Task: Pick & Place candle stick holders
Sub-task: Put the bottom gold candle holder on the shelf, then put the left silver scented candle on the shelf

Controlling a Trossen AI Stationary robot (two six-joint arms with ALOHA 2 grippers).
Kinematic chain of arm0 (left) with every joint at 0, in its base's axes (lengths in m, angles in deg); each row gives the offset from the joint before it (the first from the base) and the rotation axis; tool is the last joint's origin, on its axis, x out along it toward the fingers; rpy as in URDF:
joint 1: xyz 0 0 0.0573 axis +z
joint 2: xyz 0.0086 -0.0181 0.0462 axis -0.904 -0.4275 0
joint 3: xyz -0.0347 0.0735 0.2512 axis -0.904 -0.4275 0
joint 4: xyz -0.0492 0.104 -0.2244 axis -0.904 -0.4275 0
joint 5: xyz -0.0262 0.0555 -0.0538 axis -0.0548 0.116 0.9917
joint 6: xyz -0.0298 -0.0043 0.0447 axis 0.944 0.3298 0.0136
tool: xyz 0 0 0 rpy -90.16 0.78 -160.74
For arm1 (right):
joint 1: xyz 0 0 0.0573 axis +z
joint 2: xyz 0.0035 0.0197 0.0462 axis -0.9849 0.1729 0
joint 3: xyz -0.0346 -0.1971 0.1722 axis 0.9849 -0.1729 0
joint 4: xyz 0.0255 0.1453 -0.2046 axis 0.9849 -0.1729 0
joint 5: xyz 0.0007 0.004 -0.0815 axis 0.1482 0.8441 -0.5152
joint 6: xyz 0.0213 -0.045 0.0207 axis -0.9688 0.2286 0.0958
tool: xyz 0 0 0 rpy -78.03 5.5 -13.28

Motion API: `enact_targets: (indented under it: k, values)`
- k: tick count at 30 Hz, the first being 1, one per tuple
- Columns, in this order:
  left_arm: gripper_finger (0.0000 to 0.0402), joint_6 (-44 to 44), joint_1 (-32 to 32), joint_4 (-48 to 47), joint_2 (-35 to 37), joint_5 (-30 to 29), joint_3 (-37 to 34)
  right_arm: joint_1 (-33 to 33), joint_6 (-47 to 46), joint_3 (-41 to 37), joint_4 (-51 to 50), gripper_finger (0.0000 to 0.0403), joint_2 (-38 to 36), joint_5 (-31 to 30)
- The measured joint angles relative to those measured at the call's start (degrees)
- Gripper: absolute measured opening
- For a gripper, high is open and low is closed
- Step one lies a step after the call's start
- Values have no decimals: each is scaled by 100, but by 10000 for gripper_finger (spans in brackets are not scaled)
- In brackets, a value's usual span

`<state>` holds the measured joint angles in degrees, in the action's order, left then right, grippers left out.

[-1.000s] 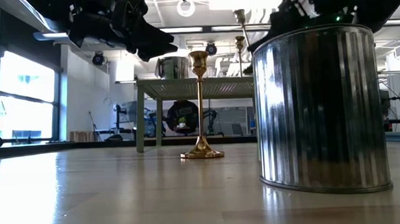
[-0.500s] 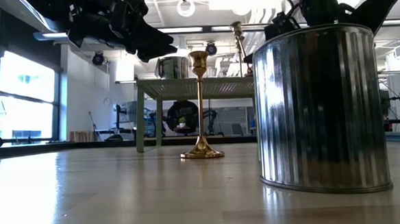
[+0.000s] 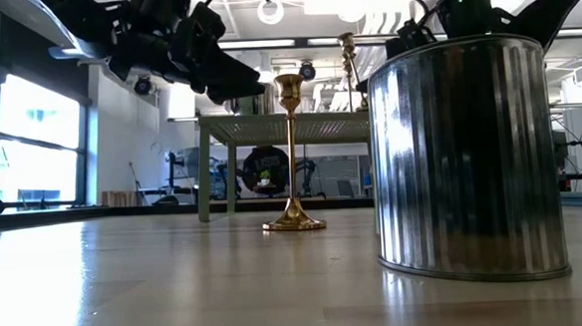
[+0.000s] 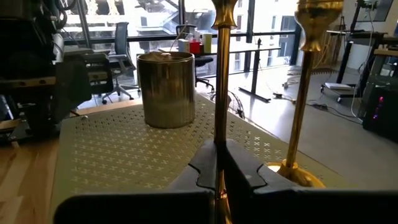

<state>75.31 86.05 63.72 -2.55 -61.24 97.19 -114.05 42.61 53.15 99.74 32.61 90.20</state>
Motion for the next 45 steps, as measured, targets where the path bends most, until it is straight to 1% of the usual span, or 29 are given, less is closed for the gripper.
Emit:
enact_targets:
  k: [14,17,21,27,35,45]
  values:
    - [250,-13,0,142,1,39,0,-54,-95,11,687,0,750,142]
    - [250,-21,0,143,1,37,0,-54,-93,13,717,0,804,155]
    - [250,-142,0,97,1,36,0,-54,-96,13,727,5,805,333]
    - [250,-157,0,54,1,36,0,-51,-386,-3,638,42,815,366]
    - [250,-155,0,28,3,73,0,-45,-425,-7,585,94,824,376]
    - [250,-155,0,11,3,84,0,-45,-571,-7,613,183,822,535]
